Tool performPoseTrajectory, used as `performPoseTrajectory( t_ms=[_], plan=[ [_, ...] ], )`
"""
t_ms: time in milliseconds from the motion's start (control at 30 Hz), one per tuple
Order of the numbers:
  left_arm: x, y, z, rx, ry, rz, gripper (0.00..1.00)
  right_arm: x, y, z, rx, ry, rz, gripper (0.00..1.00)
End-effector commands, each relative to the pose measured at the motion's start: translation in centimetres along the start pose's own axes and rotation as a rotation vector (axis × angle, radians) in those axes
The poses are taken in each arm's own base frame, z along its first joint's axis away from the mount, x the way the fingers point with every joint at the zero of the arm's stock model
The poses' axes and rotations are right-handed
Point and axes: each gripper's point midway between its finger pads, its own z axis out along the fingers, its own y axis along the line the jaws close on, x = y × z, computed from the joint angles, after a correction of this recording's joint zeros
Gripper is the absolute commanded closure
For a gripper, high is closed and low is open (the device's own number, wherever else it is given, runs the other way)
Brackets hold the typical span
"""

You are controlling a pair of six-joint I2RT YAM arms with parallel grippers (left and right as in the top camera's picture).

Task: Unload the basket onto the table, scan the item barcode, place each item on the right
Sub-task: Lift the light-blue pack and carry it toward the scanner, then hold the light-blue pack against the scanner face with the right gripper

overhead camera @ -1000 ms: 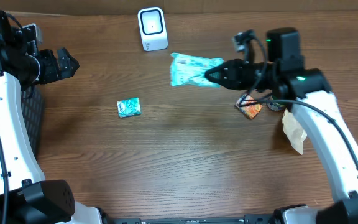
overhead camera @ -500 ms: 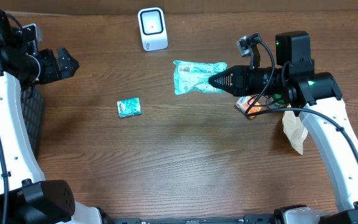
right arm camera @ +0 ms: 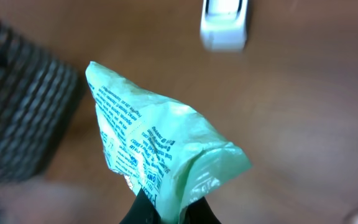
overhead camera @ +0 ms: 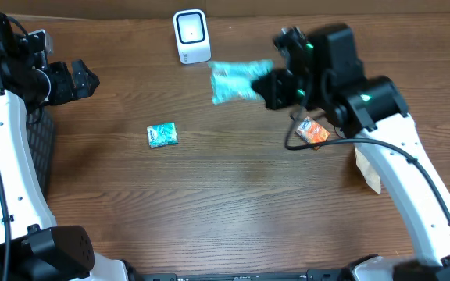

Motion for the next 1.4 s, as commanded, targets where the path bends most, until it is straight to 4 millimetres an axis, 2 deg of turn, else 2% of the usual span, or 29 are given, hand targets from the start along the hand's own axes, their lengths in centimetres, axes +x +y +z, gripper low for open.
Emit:
performPoseTrajectory(
  t_ms=[0, 167, 267, 400, 600, 767, 900, 1067, 1200, 1367],
  plan=[
    [-0.1, -0.4, 0.1, 0.011, 0.001, 0.021, 0.00, -5.3, -1.1, 0.5, 0.282, -0.148, -0.104, 0.96],
    [-0.1, -0.4, 0.1, 0.011, 0.001, 0.021, 0.00, -10.6, -1.3, 2.8, 0.558, -0.283, -0.258, 0.96],
    [-0.1, -0.4, 0.1, 0.011, 0.001, 0.020, 0.00, -12.3, -1.6, 5.2, 0.667, -0.341, -0.375, 0.96],
    [-0.1, -0.4, 0.1, 0.011, 0.001, 0.021, 0.01, -13.3, -2.1, 9.4, 0.777, -0.364, -0.527, 0.96],
    [-0.1, -0.4, 0.1, 0.011, 0.001, 0.021, 0.01, -13.7, -2.9, 15.0, 0.835, -0.355, -0.742, 0.96],
    [-0.1, -0.4, 0.1, 0.011, 0.001, 0.021, 0.00, -14.8, -2.4, 18.0, 0.824, -0.441, -0.840, 0.96],
    [-0.1, -0.4, 0.1, 0.011, 0.001, 0.021, 0.00, -14.6, -1.7, 20.6, 0.798, -0.434, -1.041, 0.96],
    [-0.1, -0.4, 0.1, 0.011, 0.001, 0.021, 0.01, -14.3, -2.6, 22.8, 0.876, -0.397, -1.245, 0.96],
    [-0.1, -0.4, 0.1, 0.011, 0.001, 0.021, 0.01, -13.7, -4.5, 24.3, 0.930, -0.325, -1.379, 0.96],
    [-0.1, -0.4, 0.1, 0.011, 0.001, 0.021, 0.01, -13.2, -6.3, 25.1, 0.954, -0.273, -1.419, 0.96]
  ],
)
